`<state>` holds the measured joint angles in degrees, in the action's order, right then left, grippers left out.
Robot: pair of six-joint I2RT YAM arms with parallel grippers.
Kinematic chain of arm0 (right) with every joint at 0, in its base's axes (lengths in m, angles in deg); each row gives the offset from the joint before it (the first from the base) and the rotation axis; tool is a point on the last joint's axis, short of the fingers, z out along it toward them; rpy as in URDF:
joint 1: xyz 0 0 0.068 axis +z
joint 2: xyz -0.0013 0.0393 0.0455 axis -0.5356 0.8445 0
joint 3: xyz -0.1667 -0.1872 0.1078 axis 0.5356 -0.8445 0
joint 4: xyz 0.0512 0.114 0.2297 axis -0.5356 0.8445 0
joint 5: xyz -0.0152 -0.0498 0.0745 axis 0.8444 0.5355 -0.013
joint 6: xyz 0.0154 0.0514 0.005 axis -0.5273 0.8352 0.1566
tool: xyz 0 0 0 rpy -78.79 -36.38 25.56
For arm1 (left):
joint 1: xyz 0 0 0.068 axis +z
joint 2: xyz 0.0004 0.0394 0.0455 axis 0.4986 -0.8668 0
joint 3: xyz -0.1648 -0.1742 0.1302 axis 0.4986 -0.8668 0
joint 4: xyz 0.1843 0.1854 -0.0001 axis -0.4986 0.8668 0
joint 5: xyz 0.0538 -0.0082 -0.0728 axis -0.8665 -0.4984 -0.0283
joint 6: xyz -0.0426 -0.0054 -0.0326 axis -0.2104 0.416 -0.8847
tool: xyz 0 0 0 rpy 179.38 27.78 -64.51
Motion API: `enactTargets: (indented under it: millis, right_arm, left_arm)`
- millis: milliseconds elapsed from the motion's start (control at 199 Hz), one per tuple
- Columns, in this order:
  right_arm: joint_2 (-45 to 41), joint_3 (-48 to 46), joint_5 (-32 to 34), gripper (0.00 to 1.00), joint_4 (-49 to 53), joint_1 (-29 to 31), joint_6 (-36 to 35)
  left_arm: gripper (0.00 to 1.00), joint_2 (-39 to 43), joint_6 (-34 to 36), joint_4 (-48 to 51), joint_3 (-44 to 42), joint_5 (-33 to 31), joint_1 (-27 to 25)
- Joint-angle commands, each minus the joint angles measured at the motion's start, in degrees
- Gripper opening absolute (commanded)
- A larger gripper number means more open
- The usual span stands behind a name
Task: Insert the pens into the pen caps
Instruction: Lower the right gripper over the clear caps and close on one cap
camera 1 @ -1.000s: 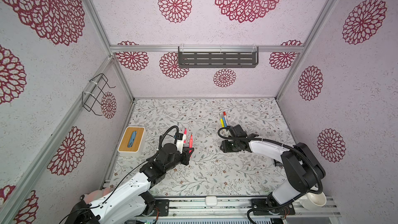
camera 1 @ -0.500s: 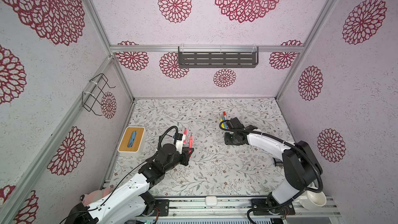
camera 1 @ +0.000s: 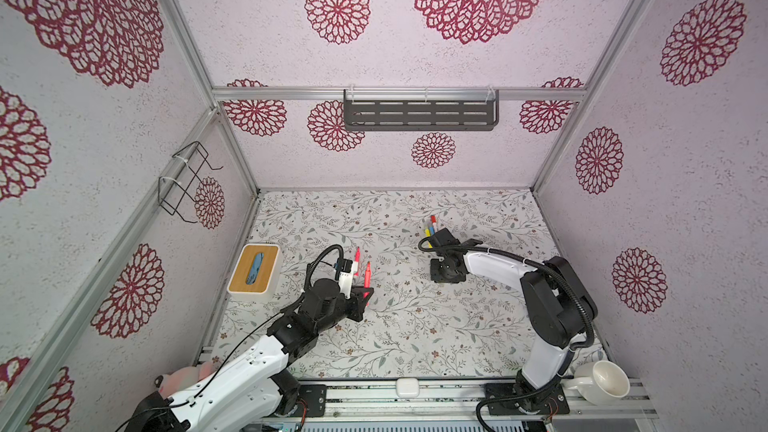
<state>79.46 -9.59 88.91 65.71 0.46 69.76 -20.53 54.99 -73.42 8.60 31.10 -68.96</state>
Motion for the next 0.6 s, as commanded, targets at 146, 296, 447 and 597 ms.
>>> enactTargets:
  millis: [146, 296, 447, 597]
  right_arm:
    - [2.72, 2.23, 1.57, 0.32, 1.01, -0.07, -0.28]
    - [3.84, 2.23, 1.62, 0.30, 0.82, -0.11, -0.48]
    - [4.33, 1.97, 1.44, 0.26, 0.83, -0.04, -0.57]
    - [3.81, 1.01, 1.31, 0.20, 0.71, -0.05, -0.56]
  left_arm:
    - [0.00, 0.69, -0.42, -0.86, -0.84, 0.03, 0.50]
    - [0.00, 0.85, -0.35, -0.73, -0.97, -0.12, 0.44]
    - [0.00, 1.19, -0.42, -0.62, -0.92, -0.19, 0.45]
    - [0.00, 1.39, -0.34, -0.47, -0.87, -0.24, 0.42]
